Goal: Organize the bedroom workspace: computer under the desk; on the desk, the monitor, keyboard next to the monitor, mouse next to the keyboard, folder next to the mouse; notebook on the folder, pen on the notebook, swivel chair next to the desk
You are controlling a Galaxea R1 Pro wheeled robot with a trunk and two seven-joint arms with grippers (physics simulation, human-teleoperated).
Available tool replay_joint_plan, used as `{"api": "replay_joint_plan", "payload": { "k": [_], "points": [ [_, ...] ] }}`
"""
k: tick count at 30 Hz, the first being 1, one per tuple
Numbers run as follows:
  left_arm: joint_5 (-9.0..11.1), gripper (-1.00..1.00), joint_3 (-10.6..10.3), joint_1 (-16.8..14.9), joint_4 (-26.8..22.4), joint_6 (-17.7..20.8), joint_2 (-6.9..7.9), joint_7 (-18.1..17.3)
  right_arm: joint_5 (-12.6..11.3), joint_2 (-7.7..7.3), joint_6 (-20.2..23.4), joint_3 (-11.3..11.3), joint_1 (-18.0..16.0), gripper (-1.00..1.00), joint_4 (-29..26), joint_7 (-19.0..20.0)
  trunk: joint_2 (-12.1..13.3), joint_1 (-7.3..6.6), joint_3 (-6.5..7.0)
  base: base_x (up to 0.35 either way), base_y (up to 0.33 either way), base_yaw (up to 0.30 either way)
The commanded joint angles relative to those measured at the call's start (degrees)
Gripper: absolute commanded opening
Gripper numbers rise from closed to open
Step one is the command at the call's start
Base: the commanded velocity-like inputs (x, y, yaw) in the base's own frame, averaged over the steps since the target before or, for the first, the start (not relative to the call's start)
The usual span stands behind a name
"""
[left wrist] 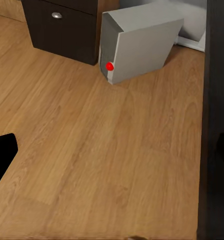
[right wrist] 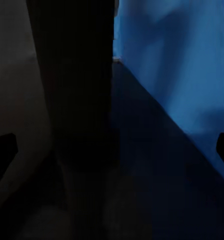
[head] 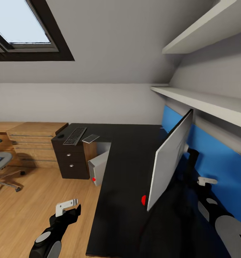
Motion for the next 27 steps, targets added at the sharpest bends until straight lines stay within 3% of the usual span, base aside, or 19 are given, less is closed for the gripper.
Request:
{"api": "replay_joint_plan", "payload": {
  "k": [1,11,18,20,23,27],
  "points": [
    [0.6,1.0,-0.1,0.0,-0.1,0.1,0.06,0.6,0.2,0.01,-0.2,-0.2,-0.1,1.0,0.1,0.1,0.0,-0.03,-0.07,-0.335,0.0,0.0],
    [0.6,1.0,-0.1,0.0,-0.1,0.1,0.06,0.6,0.1,0.01,-0.2,-0.3,-0.1,1.0,-0.2,0.0,0.0,-0.03,-0.07,-0.336,0.0,0.0],
    [0.6,1.0,-0.1,0.0,-0.1,0.2,0.06,0.6,-0.1,0.69,1.7,-0.4,0.1,1.0,-5.2,0.1,0.0,-0.03,-0.07,-0.336,0.0,0.0],
    [0.6,1.0,-0.1,0.0,-0.1,0.2,0.06,0.6,-0.1,1.45,4.1,-0.4,0.2,1.0,-8.1,0.1,0.0,-0.03,-0.07,-0.336,0.0,0.0],
    [0.6,1.0,-0.1,0.0,-0.1,0.2,0.06,0.6,-0.1,3.41,11.5,-0.5,1.3,1.0,-17.5,0.1,0.0,-0.03,-0.07,-0.336,0.0,0.0],
    [0.6,1.0,-0.1,0.0,-0.1,0.2,0.06,0.6,-0.1,7.22,26.2,-0.6,9.5,1.0,-37.2,-0.1,0.0,-0.03,-0.07,-0.335,0.016,0.0]
  ]
}}
